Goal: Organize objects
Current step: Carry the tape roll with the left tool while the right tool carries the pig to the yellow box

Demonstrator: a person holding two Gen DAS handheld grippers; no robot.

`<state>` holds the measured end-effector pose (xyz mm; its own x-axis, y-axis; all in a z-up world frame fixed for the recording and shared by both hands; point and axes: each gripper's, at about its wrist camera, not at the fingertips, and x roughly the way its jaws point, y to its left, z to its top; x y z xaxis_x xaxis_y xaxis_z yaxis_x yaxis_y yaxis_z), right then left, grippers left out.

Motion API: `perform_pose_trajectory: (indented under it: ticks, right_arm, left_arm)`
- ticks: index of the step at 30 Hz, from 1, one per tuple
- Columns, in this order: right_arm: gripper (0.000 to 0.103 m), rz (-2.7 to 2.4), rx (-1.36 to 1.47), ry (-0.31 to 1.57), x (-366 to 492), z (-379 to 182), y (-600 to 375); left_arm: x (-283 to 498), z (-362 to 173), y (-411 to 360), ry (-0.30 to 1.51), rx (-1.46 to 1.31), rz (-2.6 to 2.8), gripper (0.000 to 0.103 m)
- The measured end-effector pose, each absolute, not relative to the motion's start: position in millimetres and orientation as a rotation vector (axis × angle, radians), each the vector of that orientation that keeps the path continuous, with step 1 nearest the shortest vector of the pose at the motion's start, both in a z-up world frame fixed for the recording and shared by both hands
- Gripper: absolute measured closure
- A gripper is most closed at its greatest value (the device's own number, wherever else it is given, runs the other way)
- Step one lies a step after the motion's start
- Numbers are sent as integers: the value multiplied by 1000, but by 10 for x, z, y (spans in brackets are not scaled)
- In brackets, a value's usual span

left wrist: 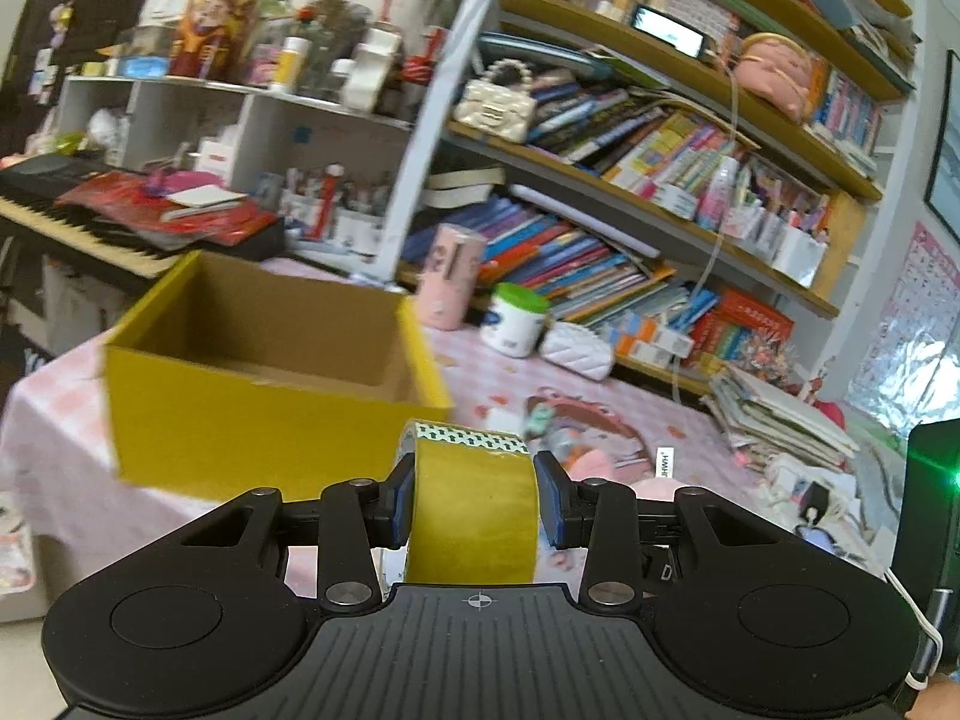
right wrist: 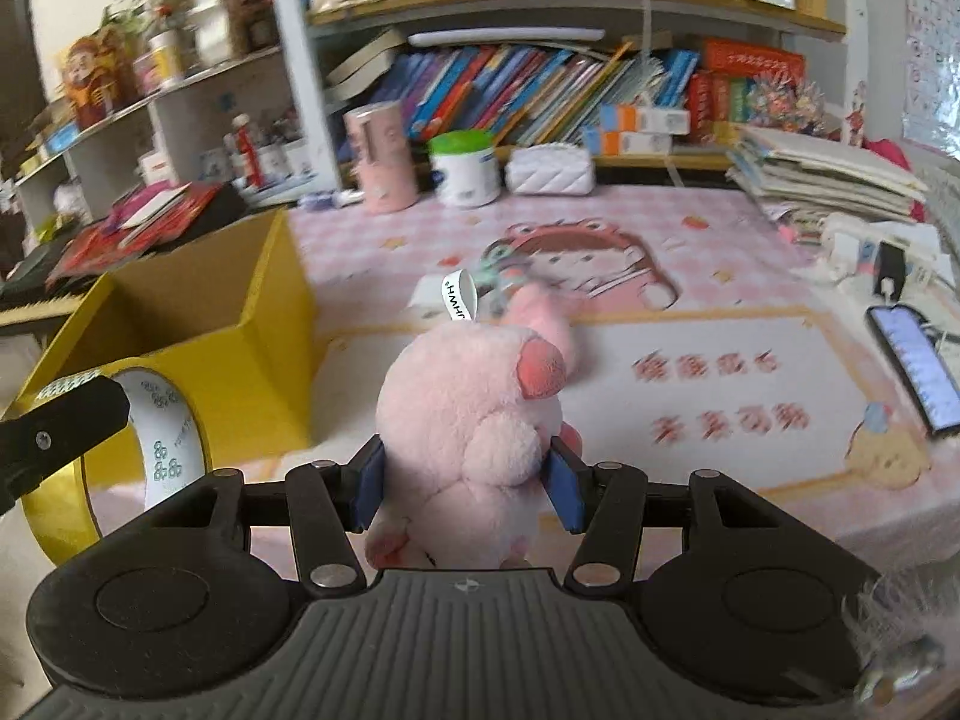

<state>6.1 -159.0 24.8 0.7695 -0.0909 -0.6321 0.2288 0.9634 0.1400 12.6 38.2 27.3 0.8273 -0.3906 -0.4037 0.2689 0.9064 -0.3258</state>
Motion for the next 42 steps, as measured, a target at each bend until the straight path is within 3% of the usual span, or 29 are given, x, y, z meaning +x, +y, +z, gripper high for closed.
perform_pose_trajectory:
  ticks: [17, 42]
  right_arm:
    - [52, 1, 188, 720, -217, 203, -604]
    - [51, 68, 111, 725, -255, 277, -227]
  left_arm:
    - [-341, 297, 1290, 466, -298, -201, 65]
    - [-413, 374, 1581, 420, -320, -182, 65]
